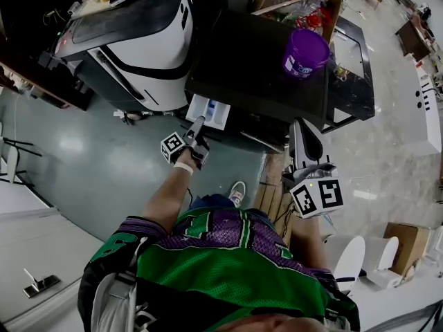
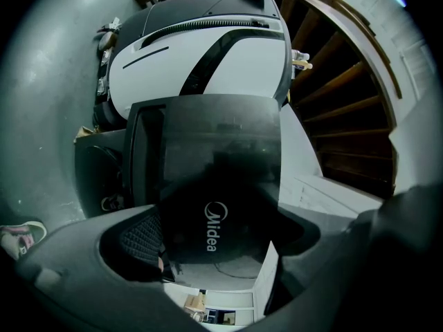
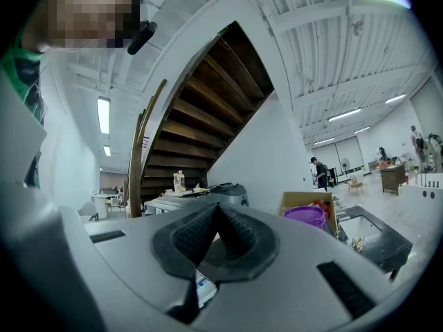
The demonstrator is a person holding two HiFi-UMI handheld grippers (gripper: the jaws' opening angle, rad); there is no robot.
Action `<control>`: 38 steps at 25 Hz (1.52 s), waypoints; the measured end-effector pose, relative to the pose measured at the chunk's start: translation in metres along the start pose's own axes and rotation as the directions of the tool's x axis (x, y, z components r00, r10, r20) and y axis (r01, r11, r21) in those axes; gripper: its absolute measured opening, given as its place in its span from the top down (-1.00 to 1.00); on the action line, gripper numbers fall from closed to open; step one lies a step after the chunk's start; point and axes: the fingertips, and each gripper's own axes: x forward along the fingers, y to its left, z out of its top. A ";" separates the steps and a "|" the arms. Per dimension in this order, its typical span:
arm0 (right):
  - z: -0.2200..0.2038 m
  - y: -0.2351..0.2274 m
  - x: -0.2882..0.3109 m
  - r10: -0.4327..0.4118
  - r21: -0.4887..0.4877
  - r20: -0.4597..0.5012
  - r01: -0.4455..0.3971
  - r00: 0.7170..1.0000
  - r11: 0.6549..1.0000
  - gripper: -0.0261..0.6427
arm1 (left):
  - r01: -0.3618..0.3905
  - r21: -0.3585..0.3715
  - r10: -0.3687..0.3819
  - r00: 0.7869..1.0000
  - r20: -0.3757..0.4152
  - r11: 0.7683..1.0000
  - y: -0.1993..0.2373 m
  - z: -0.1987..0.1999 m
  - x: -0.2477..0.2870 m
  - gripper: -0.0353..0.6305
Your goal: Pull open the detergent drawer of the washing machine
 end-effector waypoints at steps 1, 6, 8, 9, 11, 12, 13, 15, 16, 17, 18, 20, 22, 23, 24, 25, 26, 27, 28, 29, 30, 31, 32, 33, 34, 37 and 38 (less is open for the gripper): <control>0.000 0.002 -0.002 -0.001 0.001 -0.001 0.001 1.000 1.000 0.91 | 0.000 0.001 0.000 1.000 0.000 1.000 0.000 0.000 -0.002 -0.45; -0.004 0.007 -0.011 -0.014 0.008 -0.015 0.014 1.000 1.000 0.91 | -0.004 -0.002 0.004 1.000 0.012 1.000 0.002 0.001 -0.009 -0.45; -0.007 0.011 -0.016 -0.021 0.012 -0.023 0.021 1.000 1.000 0.91 | -0.010 -0.005 0.010 1.000 0.005 1.000 0.005 0.000 -0.012 -0.45; -0.008 0.013 -0.018 -0.025 0.013 -0.027 0.025 0.999 1.000 0.91 | -0.013 -0.007 0.013 1.000 -0.001 1.000 0.007 0.000 -0.014 -0.45; -0.011 0.016 -0.023 -0.034 0.013 -0.031 0.034 0.999 0.999 0.91 | -0.015 -0.009 0.015 1.000 -0.010 1.000 0.008 -0.001 -0.017 -0.45; -0.011 0.018 -0.026 -0.039 0.012 -0.033 0.040 0.999 0.999 0.91 | -0.014 -0.009 0.014 1.000 -0.013 1.000 0.009 -0.001 -0.018 -0.45; -0.012 0.020 -0.028 -0.045 0.011 -0.035 0.045 0.998 0.999 0.91 | -0.013 -0.009 0.013 1.000 -0.015 1.000 0.009 -0.002 -0.019 -0.45; -0.012 0.023 -0.034 -0.057 0.008 -0.038 0.057 0.998 0.998 0.91 | -0.012 -0.008 0.012 1.000 -0.016 1.000 0.009 -0.002 -0.020 -0.45; -0.012 0.024 -0.038 -0.062 0.006 -0.038 0.062 0.997 0.998 0.91 | -0.013 -0.008 0.013 1.000 -0.017 1.000 0.010 -0.002 -0.020 -0.45; -0.011 0.026 -0.041 -0.067 0.004 -0.037 0.067 0.997 0.998 0.91 | -0.014 -0.007 0.014 1.000 -0.019 1.000 0.010 -0.002 -0.021 -0.45; -0.011 0.029 -0.044 -0.072 0.001 -0.037 0.072 0.997 0.997 0.91 | -0.014 -0.006 0.014 1.000 -0.021 1.000 0.010 -0.002 -0.021 -0.45; -0.010 0.033 -0.049 -0.083 -0.005 -0.036 0.083 0.996 0.997 0.91 | -0.014 -0.004 0.014 1.000 -0.025 1.000 0.009 -0.002 -0.022 -0.45; -0.010 0.037 -0.056 -0.093 -0.010 -0.036 0.093 0.995 0.996 0.91 | -0.020 -0.006 0.020 0.999 -0.029 1.000 0.011 -0.004 -0.026 -0.45; -0.009 0.038 -0.059 -0.097 -0.012 -0.034 0.097 0.995 0.995 0.91 | -0.024 -0.007 0.023 0.999 -0.031 1.000 0.012 -0.005 -0.028 -0.45; -0.008 0.040 -0.061 -0.100 -0.013 -0.031 0.100 0.994 0.995 0.91 | -0.027 -0.007 0.027 0.999 -0.034 1.000 0.012 -0.005 -0.030 -0.45; -0.006 0.041 -0.064 -0.103 -0.014 -0.028 0.102 0.994 0.995 0.91 | -0.029 -0.007 0.029 0.999 -0.035 1.000 0.012 -0.006 -0.032 -0.45; -0.006 0.042 -0.066 -0.105 -0.015 -0.026 0.104 0.994 0.994 0.91 | -0.030 -0.006 0.030 0.999 -0.036 1.000 0.012 -0.006 -0.033 -0.45; -0.005 0.044 -0.067 -0.106 -0.016 -0.025 0.105 0.994 0.994 0.91 | -0.032 -0.005 0.031 0.999 -0.036 0.999 0.012 -0.007 -0.034 -0.45; -0.005 0.046 -0.069 -0.106 -0.018 -0.025 0.106 0.994 0.994 0.91 | -0.034 -0.005 0.034 0.999 -0.036 0.999 0.012 -0.007 -0.036 -0.45; -0.005 0.047 -0.071 -0.107 -0.020 -0.024 0.107 0.994 0.994 0.91 | -0.037 -0.005 0.037 0.999 -0.034 0.999 0.012 -0.007 -0.038 -0.45; -0.005 0.049 -0.072 -0.108 -0.020 -0.023 0.107 0.994 0.994 0.91 | -0.040 -0.006 0.039 0.999 -0.032 0.999 0.013 -0.007 -0.039 -0.44; -0.004 0.050 -0.073 -0.108 -0.020 -0.021 0.108 0.994 0.994 0.91 | -0.041 -0.005 0.040 0.999 -0.030 0.999 0.012 -0.007 -0.041 -0.44; -0.004 0.051 -0.074 -0.109 -0.020 -0.020 0.108 0.994 0.994 0.91 | -0.039 -0.005 0.039 0.999 -0.030 0.999 0.012 -0.007 -0.043 -0.44; -0.004 0.051 -0.075 -0.109 -0.019 -0.019 0.108 0.994 0.994 0.91 | -0.037 -0.003 0.037 0.999 -0.033 0.999 0.011 -0.008 -0.045 -0.43; -0.004 0.052 -0.075 -0.110 -0.018 -0.018 0.109 0.994 0.994 0.91 | -0.035 0.000 0.035 0.999 -0.040 0.999 0.011 -0.010 -0.047 -0.42; -0.006 0.054 -0.075 -0.111 -0.011 -0.021 0.111 0.994 0.994 0.91 | -0.025 0.023 0.026 0.998 -0.061 0.999 0.008 -0.012 -0.055 -0.42; -0.006 0.056 -0.075 -0.106 -0.012 -0.018 0.105 0.994 0.994 0.91 | -0.020 0.032 0.022 0.998 -0.063 0.999 0.006 -0.011 -0.058 -0.42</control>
